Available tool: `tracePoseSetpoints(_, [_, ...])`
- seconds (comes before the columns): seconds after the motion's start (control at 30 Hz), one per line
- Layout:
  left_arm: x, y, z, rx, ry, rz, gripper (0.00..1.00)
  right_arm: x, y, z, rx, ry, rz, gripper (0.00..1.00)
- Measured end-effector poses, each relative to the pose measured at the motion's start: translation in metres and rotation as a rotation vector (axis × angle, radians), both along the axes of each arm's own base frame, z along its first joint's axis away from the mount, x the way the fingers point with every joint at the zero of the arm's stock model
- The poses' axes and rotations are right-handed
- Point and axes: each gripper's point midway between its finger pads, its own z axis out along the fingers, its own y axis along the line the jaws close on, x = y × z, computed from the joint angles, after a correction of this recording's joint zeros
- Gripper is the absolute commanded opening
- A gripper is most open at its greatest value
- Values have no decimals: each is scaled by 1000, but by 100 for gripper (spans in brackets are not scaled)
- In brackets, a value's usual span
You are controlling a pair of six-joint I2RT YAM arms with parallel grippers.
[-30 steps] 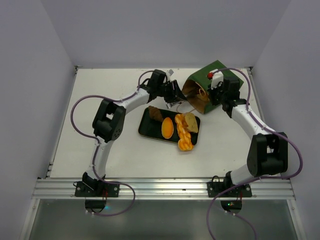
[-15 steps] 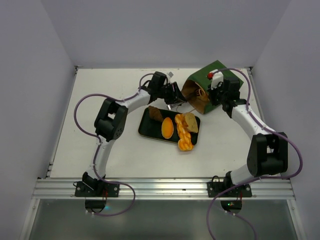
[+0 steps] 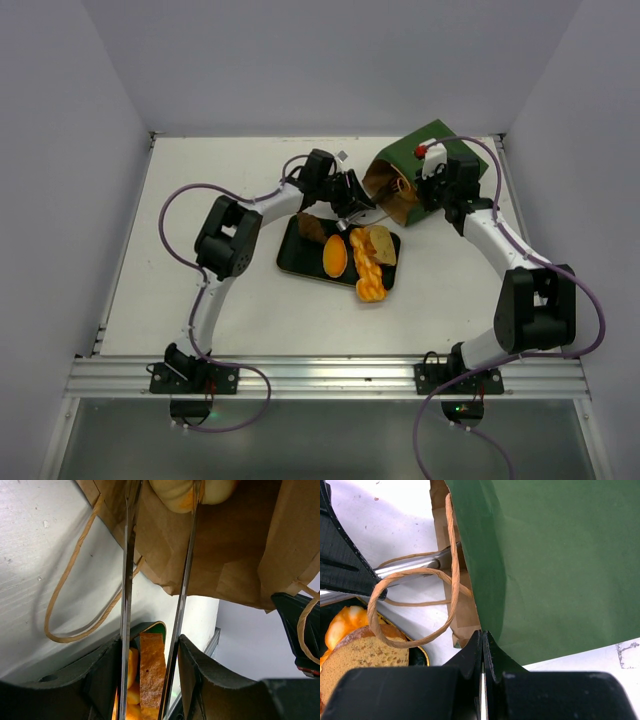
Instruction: Take the fake bread out of the paper bag
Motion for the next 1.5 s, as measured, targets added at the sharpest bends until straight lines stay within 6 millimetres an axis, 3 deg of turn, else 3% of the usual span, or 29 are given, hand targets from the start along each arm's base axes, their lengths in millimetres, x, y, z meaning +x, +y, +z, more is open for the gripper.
tracePoseSetpoints(0.6, [3, -8, 7, -57, 18, 9, 46, 0, 0, 0, 0, 0, 0, 0])
tracePoseSetpoints(0.7, [4, -9, 4, -61, 28, 13, 37, 0, 0, 0, 0, 0, 0, 0])
tracePoseSetpoints(0.83, [5, -12, 0, -74, 39, 8, 15, 0, 0, 0, 0, 0, 0, 0])
tracePoseSetpoints(1.03, [6, -15, 5, -88, 27, -2, 0, 0, 0, 0, 0, 0, 0, 0])
tracePoseSetpoints(1.23, [1, -11, 8, -86, 21, -3, 0, 0, -1, 1, 3, -3, -2, 0])
tracePoseSetpoints(1.5, [-14, -1, 40, -91, -26, -13, 0, -2, -8, 2, 11, -6, -10, 0])
